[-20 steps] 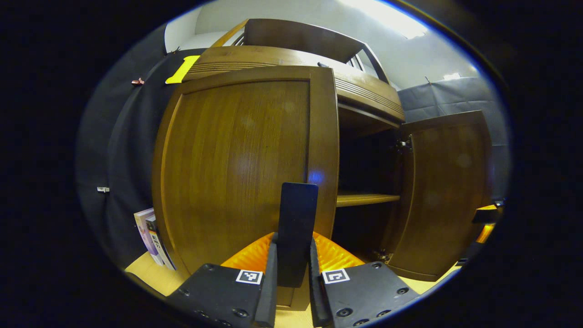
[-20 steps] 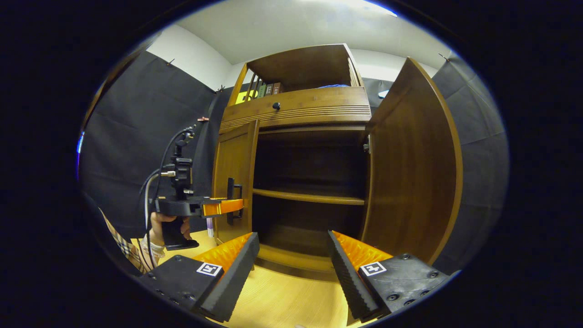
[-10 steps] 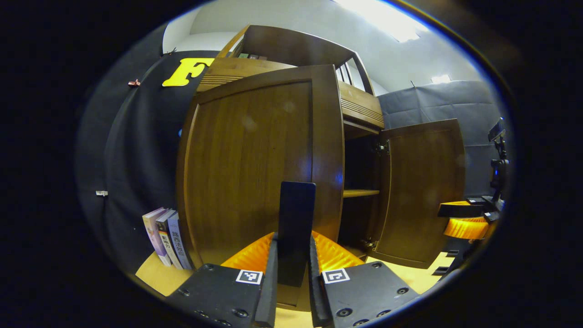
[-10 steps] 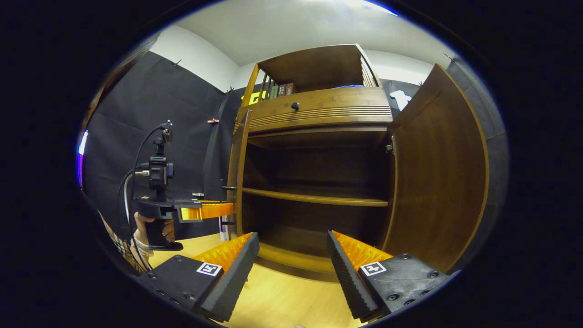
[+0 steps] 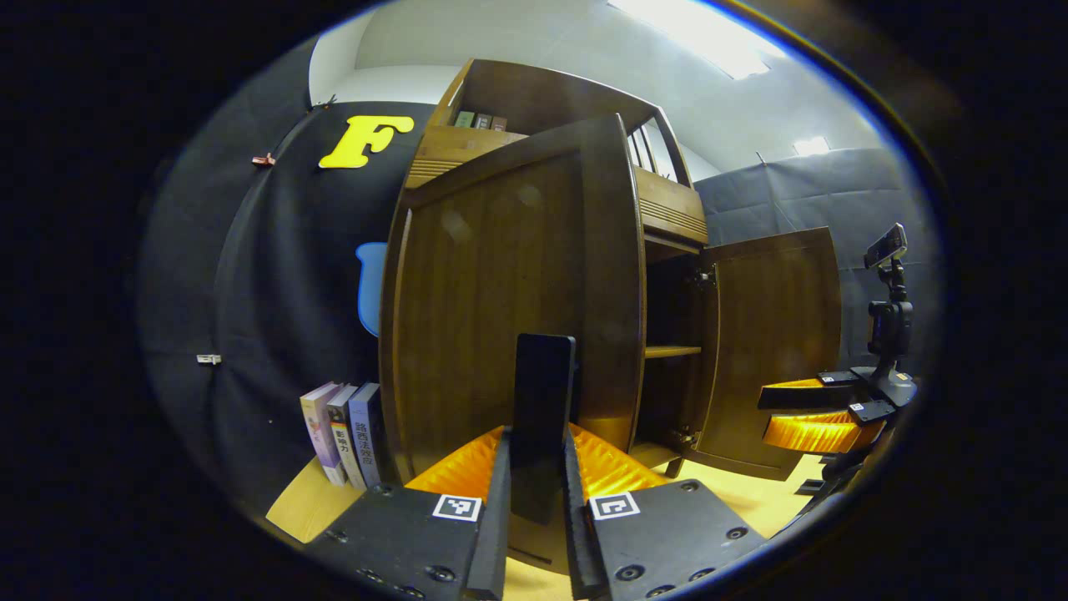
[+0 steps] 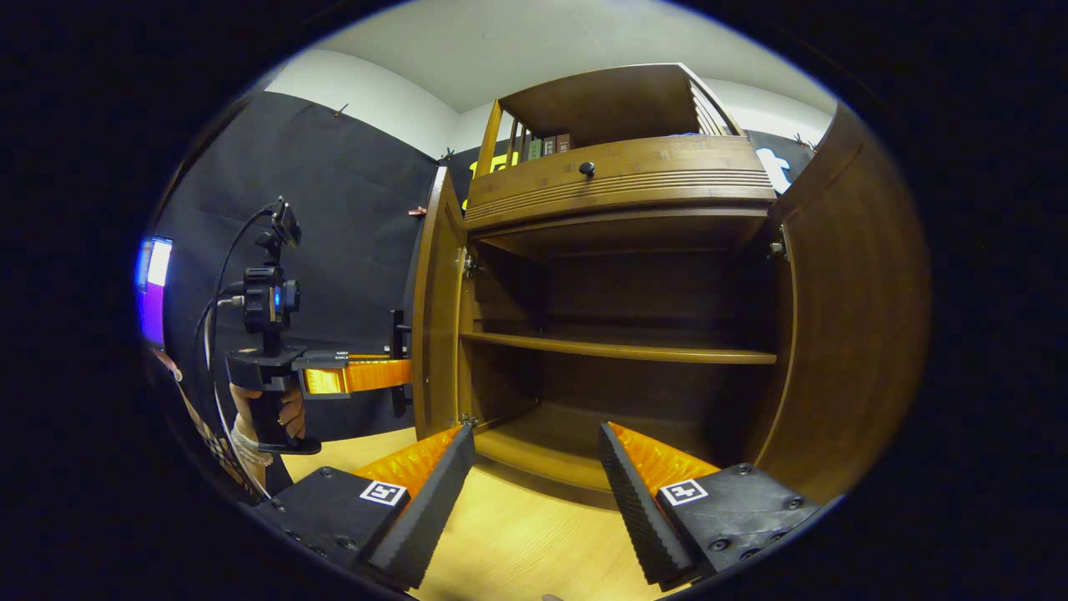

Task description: Open the right door of the double-door shoe cabinet with the right hand, and open the left door with the left hand.

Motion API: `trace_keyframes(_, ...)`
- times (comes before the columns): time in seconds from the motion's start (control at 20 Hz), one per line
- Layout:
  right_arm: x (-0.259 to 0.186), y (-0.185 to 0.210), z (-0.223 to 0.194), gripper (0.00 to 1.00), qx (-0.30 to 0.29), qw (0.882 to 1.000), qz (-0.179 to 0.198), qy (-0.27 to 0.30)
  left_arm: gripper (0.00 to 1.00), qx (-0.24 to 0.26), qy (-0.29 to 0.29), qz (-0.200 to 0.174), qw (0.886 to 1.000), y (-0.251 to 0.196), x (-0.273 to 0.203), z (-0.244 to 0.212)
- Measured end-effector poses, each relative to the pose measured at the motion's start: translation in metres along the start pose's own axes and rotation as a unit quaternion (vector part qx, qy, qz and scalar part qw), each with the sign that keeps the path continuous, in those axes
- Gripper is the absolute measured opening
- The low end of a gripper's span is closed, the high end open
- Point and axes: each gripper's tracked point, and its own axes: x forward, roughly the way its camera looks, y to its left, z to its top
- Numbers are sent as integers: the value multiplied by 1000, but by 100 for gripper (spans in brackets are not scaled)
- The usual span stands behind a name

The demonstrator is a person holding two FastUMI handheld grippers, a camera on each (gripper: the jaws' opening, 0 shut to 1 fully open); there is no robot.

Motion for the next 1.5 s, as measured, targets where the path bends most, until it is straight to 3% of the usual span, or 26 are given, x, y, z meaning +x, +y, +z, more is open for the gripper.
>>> trace_keyframes(0.6, 6, 47, -5, 94, -1, 998, 68, -3, 28, 11, -11, 73, 997, 43, -37, 3)
trace_keyframes(0.9, 12, 75, -6, 94, -6, 995, 102, -6, 30, 5, -26, 145, 989, 90, -67, 9)
trace_keyframes(0.95, 12, 80, -6, 94, -3, 994, 111, -6, 24, 6, -29, 163, 986, 102, -71, 10)
trace_keyframes(1.05, 15, 85, -6, 94, 1, 993, 118, -7, 24, 0, -30, 187, 982, 117, -93, 11)
trace_keyframes(1.1, 18, 86, -5, 94, 3, 993, 118, -8, 18, -12, -28, 180, 983, 114, -99, 9)
trace_keyframes(1.2, 21, 88, -6, 94, 4, 993, 120, -7, 24, -31, -30, 167, 985, 106, -112, 13)
trace_keyframes(1.35, 24, 88, -6, 94, 2, 993, 118, -6, 24, -12, -22, 187, 982, 107, -134, 19)
trace_keyframes(1.5, 28, 71, -4, 94, -4, 996, 85, -11, 24, 6, -20, 151, 988, 69, -131, 28)
